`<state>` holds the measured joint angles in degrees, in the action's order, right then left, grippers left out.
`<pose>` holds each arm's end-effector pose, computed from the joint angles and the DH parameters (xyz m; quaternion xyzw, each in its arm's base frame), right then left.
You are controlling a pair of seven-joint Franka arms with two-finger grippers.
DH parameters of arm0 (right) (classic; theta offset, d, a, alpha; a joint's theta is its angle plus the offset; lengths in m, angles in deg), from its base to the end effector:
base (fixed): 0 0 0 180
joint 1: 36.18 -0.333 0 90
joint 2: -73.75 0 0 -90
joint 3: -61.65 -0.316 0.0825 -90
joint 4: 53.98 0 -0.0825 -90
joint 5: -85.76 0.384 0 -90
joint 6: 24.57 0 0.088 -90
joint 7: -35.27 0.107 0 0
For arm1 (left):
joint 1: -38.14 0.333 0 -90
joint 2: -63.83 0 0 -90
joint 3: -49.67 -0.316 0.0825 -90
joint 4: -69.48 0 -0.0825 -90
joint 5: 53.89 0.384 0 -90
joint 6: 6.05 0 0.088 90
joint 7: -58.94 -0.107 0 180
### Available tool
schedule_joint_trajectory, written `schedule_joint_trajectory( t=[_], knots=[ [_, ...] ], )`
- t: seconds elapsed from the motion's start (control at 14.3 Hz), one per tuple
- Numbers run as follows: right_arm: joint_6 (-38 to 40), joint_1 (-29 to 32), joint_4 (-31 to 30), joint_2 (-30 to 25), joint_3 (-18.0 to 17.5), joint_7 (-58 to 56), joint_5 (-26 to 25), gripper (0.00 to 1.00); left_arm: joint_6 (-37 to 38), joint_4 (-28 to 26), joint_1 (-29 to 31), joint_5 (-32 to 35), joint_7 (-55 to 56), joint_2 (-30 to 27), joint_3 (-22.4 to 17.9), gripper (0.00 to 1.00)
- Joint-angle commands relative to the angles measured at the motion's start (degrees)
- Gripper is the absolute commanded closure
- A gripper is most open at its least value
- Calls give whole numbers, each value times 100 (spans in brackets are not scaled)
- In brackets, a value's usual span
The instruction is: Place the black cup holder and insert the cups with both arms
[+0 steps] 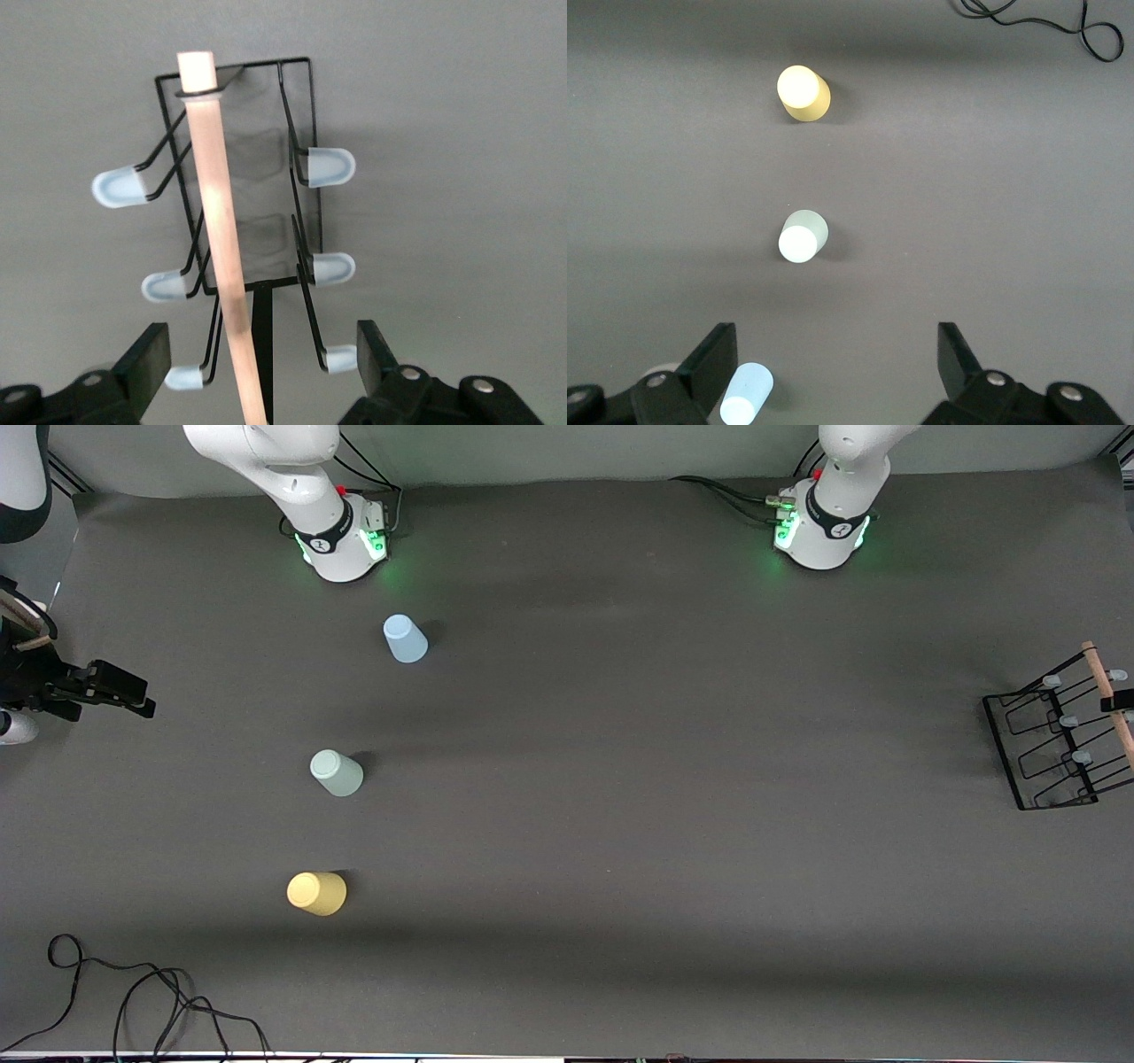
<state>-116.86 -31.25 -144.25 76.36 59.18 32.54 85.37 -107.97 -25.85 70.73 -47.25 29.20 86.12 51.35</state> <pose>0.5708 -0.0258 0.6001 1.0000 0.0025 -0.0052 0.0022 0.5351 0.3340 0.3628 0.9894 -0.0092 -0.1422 0.0266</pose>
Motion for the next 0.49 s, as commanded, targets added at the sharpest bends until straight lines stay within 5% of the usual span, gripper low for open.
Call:
schedule_joint_trajectory(
  t=[0.0, 0.07, 0.14, 0.21, 0.42],
  knots=[
    [44, -36, 36, -6, 36, -52, -31, 0, -38, 120, -16, 223, 65, 205, -1, 11],
    [44, -36, 36, -6, 36, -52, -31, 0, -56, 120, -7, 259, 56, 214, -1, 24],
    [44, -36, 36, -6, 36, -52, -31, 0, -48, 120, -7, 259, 56, 214, -1, 68],
    [44, -36, 36, -6, 36, -52, -31, 0, -48, 120, -7, 259, 56, 223, -1, 93],
    [44, -36, 36, -6, 36, -52, -31, 0, -109, 120, 2, 259, 47, 231, -1, 100]
  ],
)
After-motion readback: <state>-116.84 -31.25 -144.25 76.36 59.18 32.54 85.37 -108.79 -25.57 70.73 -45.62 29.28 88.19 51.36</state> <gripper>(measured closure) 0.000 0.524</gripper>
